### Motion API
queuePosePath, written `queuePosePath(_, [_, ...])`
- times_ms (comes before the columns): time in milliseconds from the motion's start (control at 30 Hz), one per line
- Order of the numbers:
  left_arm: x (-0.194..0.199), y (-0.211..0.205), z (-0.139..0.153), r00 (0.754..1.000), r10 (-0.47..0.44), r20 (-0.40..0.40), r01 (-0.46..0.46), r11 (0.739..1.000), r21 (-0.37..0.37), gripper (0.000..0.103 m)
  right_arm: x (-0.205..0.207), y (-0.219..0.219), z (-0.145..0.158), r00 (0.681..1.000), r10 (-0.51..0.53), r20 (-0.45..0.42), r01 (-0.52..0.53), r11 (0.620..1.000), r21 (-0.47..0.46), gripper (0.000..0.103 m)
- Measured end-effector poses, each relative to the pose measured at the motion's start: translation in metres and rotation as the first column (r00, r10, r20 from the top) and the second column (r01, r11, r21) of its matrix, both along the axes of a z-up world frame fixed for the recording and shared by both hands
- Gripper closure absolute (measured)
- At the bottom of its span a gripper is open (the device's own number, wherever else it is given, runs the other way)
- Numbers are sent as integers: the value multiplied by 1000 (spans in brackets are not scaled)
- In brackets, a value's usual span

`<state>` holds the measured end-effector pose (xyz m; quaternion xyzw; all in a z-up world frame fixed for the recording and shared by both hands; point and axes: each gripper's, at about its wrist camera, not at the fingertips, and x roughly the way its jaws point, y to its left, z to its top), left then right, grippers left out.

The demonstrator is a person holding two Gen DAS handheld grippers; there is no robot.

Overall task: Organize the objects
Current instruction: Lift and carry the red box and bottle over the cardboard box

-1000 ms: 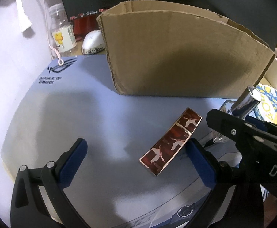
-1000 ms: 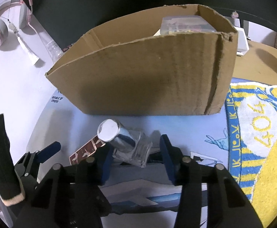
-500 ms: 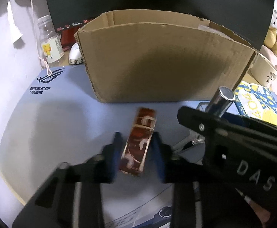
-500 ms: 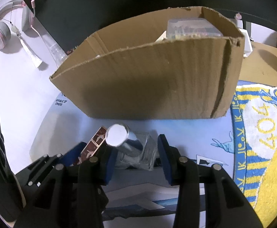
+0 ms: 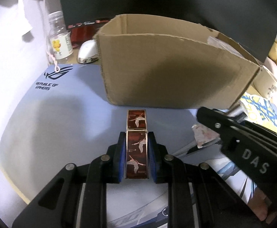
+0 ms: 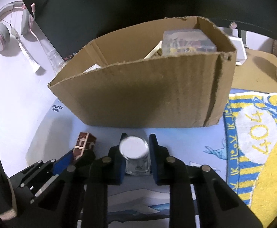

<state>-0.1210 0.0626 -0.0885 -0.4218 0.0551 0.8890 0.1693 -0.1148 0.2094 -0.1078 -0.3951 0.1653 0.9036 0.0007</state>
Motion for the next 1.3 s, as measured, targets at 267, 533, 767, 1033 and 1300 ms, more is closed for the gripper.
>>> queuePosePath(267, [-6, -11, 0, 999, 35, 9, -35, 999, 20, 83, 4, 4, 1, 1000, -7, -5, 7, 1000, -4, 80])
queuePosePath(533, [-2, -15, 8, 998, 58, -15, -57, 997, 51, 83, 8, 6, 9, 1000, -17, -22, 17, 1000, 2, 80])
queuePosePath(767, [0, -23, 20, 994, 95, -50, -91, 993, 78, 83, 12, 1, 19, 999, 10, -44, -9, 1000, 23, 80])
queuePosePath(1033, [9, -30, 51, 980, 127, -153, -115, 990, 87, 83, 27, 9, 55, 990, 16, -138, -14, 1000, 20, 80])
queuePosePath(1300, [10, -30, 80, 963, 127, -237, -107, 989, 98, 83, 39, 16, 92, 977, 7, -215, -2, 1000, 24, 80])
